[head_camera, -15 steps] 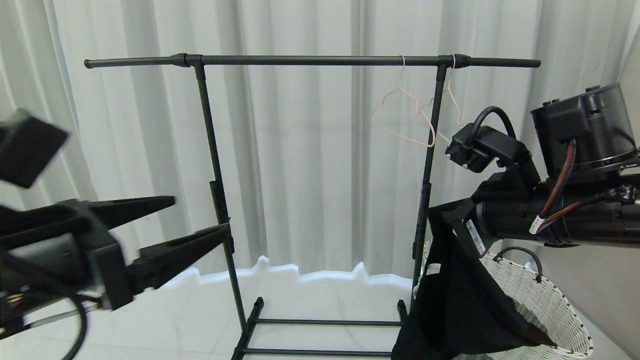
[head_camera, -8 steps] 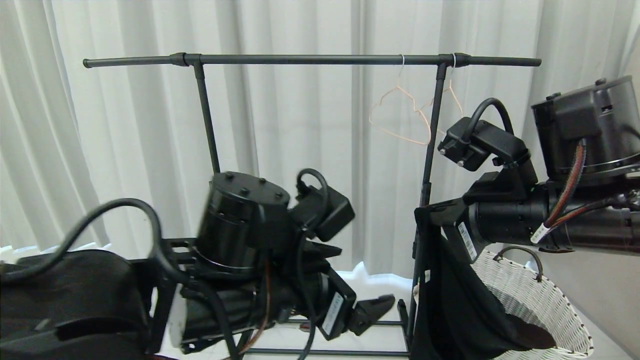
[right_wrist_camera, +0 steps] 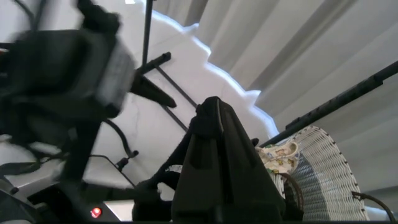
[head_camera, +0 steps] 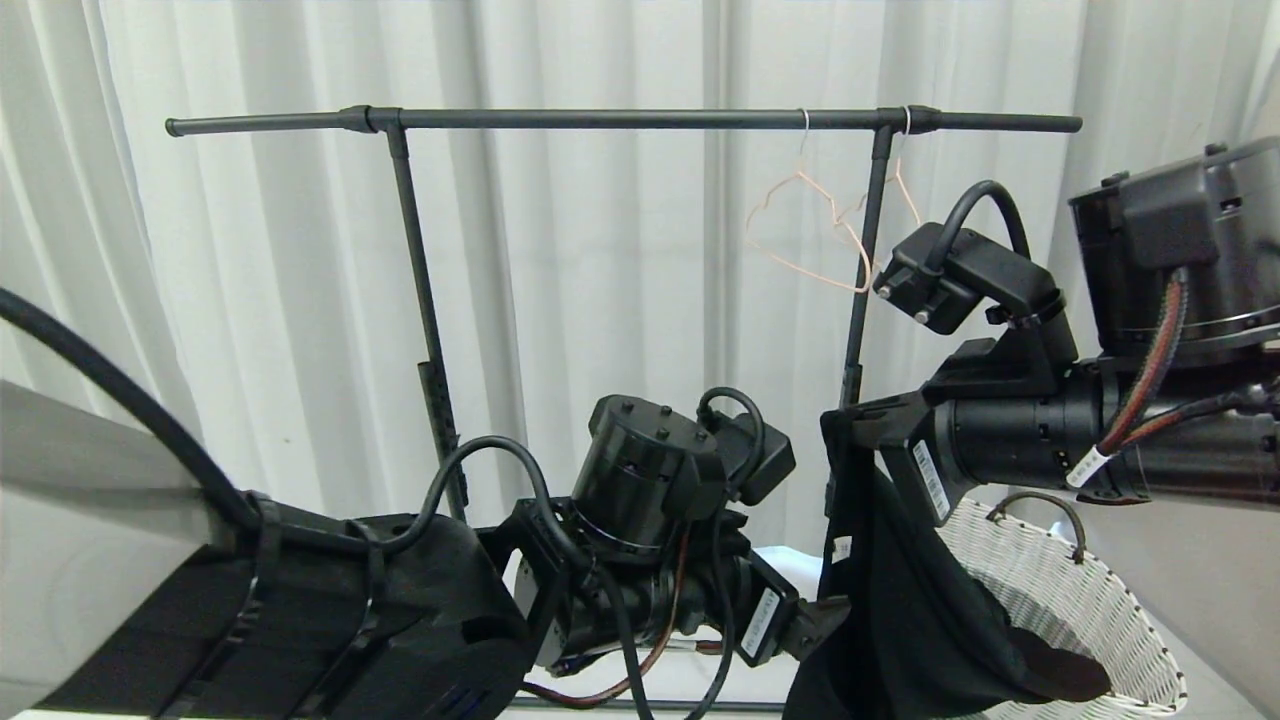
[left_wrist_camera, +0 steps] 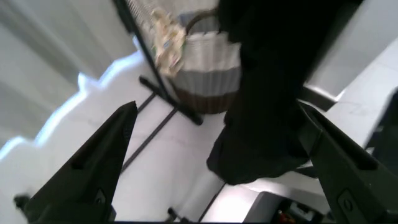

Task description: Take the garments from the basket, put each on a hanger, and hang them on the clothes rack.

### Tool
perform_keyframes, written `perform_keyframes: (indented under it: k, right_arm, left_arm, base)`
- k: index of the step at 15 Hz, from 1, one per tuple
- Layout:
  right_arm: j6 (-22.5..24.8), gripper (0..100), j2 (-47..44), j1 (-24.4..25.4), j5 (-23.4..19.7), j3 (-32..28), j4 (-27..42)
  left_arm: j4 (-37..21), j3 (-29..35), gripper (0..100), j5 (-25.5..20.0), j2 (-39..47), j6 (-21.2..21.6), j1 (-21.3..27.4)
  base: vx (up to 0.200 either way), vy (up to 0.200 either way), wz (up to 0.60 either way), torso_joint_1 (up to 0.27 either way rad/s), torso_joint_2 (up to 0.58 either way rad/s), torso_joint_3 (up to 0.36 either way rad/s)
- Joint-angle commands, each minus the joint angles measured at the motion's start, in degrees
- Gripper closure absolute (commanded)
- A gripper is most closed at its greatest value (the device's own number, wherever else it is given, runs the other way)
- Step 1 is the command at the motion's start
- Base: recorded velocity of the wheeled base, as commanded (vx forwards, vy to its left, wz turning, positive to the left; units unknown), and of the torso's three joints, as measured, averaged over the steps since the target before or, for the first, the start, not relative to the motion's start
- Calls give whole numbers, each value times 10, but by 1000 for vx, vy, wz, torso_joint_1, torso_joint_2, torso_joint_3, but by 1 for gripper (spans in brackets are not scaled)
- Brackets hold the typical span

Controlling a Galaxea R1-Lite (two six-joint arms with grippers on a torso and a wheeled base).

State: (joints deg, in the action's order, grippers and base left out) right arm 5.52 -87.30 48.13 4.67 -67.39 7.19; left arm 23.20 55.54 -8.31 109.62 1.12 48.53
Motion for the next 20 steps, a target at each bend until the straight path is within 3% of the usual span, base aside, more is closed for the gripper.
perform_keyframes:
  k: [1,11,17,18,20]
  right_arm:
    - [0,100,4,0,0,0,0]
    - [0,100,24,1,1,4,4]
    - [1,100,25,9,1,4,5]
    - [0,100,25,9,1,5,5]
    - [0,100,25,9,1,5,5]
  left_arm:
    - [1,1,0,0,28,0,-19]
    - [6,-14,0,-2,53,-1,-9]
    - [84,-18,0,-1,75,-16,-7]
    - [84,-25,100,-1,75,-16,-8]
    - [86,-41,100,0,75,-15,-8]
  base:
    - [0,0,0,0,0,0]
    - [0,0,0,0,0,0]
    - [0,0,0,0,0,0]
    - [0,0,0,0,0,0]
    - [0,0,0,0,0,0]
